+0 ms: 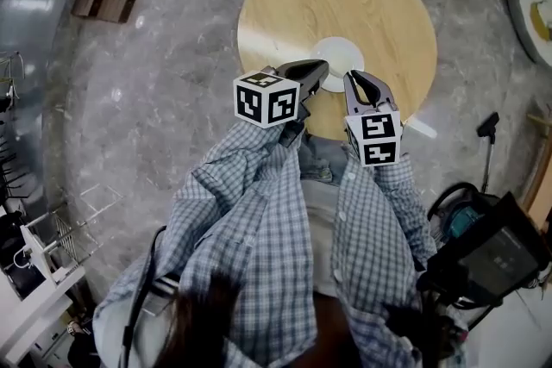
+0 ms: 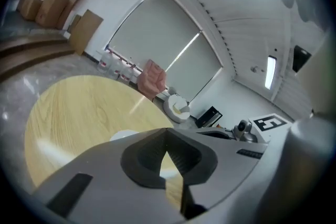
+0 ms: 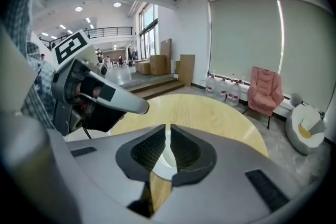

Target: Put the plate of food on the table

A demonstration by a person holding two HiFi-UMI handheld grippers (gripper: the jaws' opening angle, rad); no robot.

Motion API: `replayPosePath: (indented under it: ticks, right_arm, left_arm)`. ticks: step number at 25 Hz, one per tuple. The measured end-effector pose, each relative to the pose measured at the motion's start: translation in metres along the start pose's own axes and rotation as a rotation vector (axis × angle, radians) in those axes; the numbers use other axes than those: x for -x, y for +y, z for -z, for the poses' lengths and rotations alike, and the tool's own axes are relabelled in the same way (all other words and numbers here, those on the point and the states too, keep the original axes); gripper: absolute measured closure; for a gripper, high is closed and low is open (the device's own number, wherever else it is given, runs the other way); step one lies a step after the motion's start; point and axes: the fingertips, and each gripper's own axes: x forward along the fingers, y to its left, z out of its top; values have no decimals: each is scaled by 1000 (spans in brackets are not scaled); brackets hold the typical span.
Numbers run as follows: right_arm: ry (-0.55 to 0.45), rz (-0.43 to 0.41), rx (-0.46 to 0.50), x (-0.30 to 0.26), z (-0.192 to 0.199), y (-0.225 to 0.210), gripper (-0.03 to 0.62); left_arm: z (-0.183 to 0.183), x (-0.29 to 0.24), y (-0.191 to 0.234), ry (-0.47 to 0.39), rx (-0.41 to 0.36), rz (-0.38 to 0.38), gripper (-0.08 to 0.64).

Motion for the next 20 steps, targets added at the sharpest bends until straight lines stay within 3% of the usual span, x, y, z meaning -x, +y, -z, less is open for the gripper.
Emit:
replayPosePath:
  ticks: [5,10,15,20]
  right_arm:
    - [-151,37,-83,18,-31,-12,577]
    - [-222,35,-94,28,-50,-12,578]
    - [-266,40,-103,34,-60,-11,584]
    - [-266,29,-117,33,-59,-13,584]
  left_arm:
    - [-19,7,-13,-40,-207,-46,552]
    - [-27,12,-23,-60,-323,-60,552]
    - [-29,16,-30,-64,-380,-73,552]
    - [-25,16,-34,-43,-370,-42,552]
